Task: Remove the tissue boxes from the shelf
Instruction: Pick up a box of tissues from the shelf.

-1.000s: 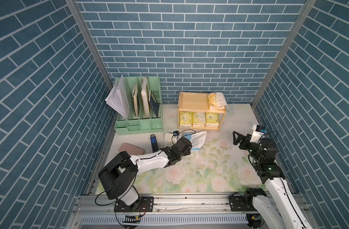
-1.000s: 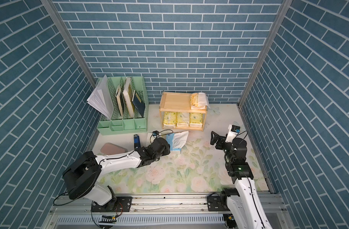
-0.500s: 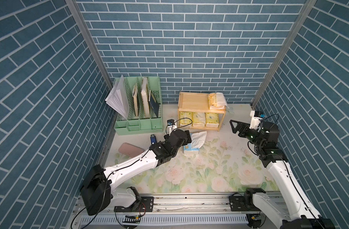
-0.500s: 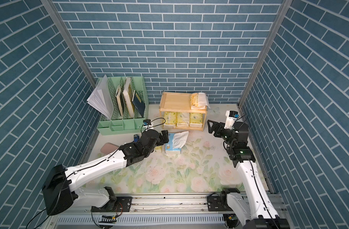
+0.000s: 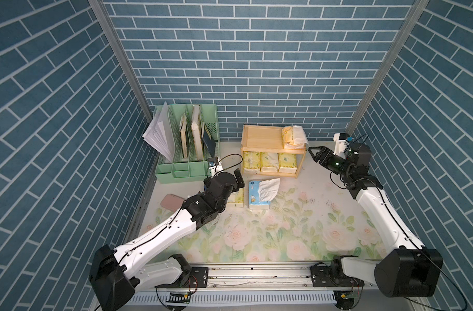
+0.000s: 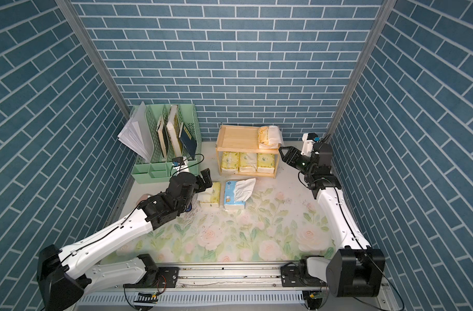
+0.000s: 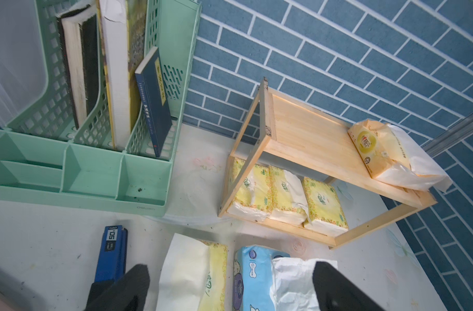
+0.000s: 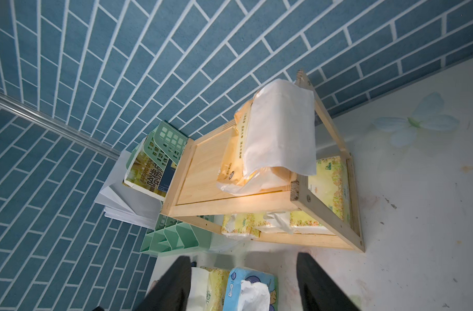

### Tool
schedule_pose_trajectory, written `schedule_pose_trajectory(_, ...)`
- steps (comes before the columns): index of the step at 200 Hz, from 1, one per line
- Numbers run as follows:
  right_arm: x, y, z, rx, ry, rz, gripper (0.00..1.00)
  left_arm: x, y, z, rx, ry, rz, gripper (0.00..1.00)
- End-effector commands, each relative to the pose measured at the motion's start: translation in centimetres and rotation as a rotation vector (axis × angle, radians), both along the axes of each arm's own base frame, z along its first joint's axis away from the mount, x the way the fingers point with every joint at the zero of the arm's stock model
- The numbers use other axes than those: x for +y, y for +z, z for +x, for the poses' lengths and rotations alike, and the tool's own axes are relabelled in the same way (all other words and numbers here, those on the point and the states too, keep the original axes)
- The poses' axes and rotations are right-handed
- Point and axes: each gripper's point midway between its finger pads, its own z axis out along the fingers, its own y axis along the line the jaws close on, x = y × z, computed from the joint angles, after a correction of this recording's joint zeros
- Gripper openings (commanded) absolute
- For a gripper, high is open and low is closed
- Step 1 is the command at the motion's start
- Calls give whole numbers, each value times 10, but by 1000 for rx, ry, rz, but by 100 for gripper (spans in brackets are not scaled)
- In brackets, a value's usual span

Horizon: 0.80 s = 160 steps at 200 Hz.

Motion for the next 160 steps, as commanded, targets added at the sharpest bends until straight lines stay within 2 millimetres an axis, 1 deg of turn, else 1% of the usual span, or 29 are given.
schedule_pose_trajectory(1, 3, 10, 11, 1, -27, 25, 64, 16, -9, -1, 13, 32, 55, 100)
schedule_pose_trajectory(23, 3, 8, 22, 10, -50, 14, 63, 24, -12, -1, 14, 47, 84, 100)
schedule_pose_trajectory(63, 6, -3, 43, 49, -78, -4, 60, 35, -12, -1, 8, 83, 139, 100)
schedule_pose_trajectory(93, 18, -8, 58, 66, -71, -18, 58, 38, -14, -1, 8, 90, 160, 100)
schedule_pose_trajectory(102, 22, -10, 61, 70, -66, -22, 56, 39, -15, -1, 8, 93, 165, 100)
schedule_pose_trajectory(110, 25, -12, 64, 76, -63, -26, 52, 39, -16, -1, 8, 93, 166, 100)
schedule_pose_trajectory(125, 29, -18, 69, 94, -61, -32, 50, 40, -17, -1, 10, 97, 169, 100)
schedule_pose_trajectory(144, 29, -24, 74, 103, -80, -44, 50, 41, -18, -2, 10, 97, 168, 100)
schedule_pose_trajectory(160, 27, -24, 79, 101, -97, -61, 50, 43, -18, -3, 8, 100, 166, 100)
